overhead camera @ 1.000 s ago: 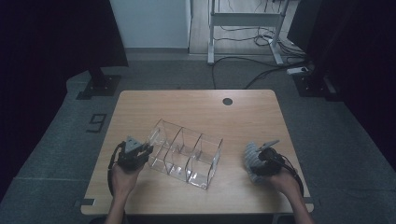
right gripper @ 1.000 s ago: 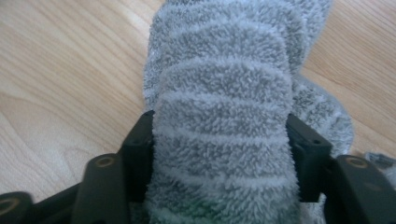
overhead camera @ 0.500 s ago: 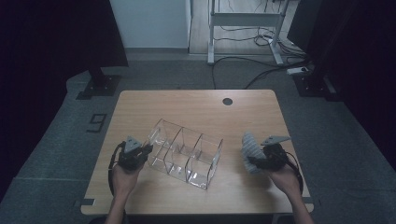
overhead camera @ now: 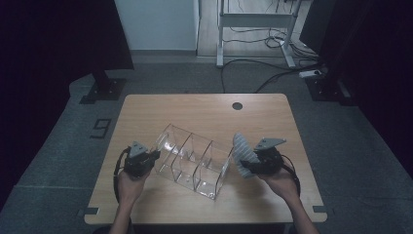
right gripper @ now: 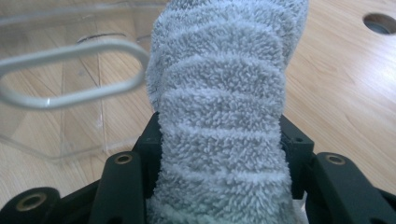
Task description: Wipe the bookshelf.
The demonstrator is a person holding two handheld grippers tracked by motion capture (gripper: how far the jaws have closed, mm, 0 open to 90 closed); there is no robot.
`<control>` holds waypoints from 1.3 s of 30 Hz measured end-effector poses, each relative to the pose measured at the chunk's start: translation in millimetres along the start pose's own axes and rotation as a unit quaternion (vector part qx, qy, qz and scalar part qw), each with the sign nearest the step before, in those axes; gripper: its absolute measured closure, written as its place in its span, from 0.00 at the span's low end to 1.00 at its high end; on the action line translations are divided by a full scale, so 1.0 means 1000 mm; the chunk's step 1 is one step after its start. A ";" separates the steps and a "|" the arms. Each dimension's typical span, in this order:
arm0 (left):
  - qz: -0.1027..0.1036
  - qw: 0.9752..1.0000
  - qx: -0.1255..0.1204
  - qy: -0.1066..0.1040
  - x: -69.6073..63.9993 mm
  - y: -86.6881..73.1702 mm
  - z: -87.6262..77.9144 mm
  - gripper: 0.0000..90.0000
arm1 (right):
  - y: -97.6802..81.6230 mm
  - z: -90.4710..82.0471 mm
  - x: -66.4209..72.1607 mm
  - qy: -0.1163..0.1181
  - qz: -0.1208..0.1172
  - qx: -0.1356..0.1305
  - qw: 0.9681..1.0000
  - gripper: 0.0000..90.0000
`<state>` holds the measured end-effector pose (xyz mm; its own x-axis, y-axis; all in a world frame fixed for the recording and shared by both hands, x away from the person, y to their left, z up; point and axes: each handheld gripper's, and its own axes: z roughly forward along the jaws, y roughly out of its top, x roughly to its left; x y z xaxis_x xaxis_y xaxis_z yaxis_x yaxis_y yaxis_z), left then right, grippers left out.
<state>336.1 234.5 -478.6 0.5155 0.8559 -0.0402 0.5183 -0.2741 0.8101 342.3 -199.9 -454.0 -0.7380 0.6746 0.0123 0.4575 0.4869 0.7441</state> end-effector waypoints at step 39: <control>0.018 0.998 0.012 0.054 -0.014 0.004 0.007 0.96 | 0.007 0.003 0.058 0.033 -0.090 0.012 0.995 0.54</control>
<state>335.9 218.5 -479.6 0.4591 0.8868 0.0530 0.5174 -0.3155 0.7955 304.5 -156.0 -450.0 -0.8401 0.5372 -0.0754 0.3259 0.6109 0.7216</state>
